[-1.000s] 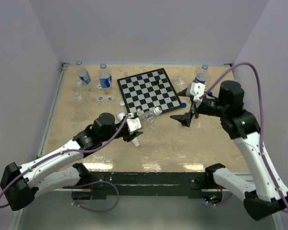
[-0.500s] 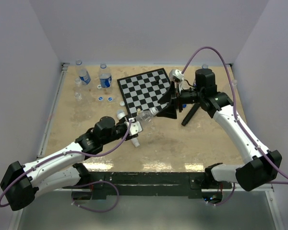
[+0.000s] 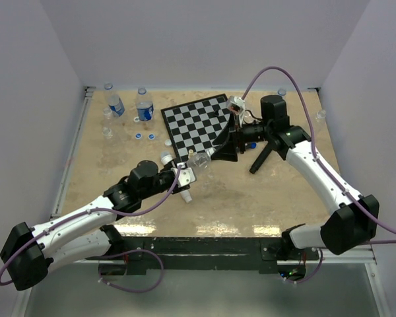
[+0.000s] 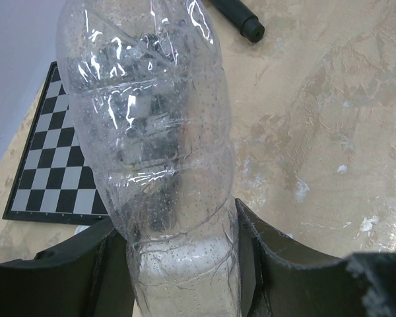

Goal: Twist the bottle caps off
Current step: Unscrew the bottle cap from the plastic bottle.

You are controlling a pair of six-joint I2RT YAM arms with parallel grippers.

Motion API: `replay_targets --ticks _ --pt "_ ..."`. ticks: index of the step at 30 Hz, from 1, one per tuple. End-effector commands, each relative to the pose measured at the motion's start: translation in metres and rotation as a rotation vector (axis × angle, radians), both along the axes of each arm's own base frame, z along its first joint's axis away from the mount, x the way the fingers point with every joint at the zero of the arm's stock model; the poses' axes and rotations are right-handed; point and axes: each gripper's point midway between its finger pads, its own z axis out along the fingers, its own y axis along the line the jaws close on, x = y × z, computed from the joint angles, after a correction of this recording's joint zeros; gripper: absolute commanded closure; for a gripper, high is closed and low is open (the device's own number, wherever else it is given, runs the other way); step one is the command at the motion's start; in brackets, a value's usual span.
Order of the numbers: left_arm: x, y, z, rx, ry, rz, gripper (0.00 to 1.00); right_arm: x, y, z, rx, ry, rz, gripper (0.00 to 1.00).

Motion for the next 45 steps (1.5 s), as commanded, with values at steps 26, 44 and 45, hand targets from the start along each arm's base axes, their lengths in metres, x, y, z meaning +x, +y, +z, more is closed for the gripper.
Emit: replay_targets --ticks 26,44,45 --pt "-0.012 -0.011 0.014 -0.055 -0.053 -0.101 0.90 -0.022 -0.019 -0.059 -0.189 -0.579 0.466 1.00" --pt "-0.019 -0.017 0.013 -0.064 -0.026 -0.150 0.91 -0.038 -0.014 -0.034 -0.059 -0.984 0.528 0.56" --pt "-0.019 -0.018 0.014 -0.068 -0.025 -0.150 0.91 -0.037 -0.013 -0.029 -0.061 -0.945 0.495 0.42"
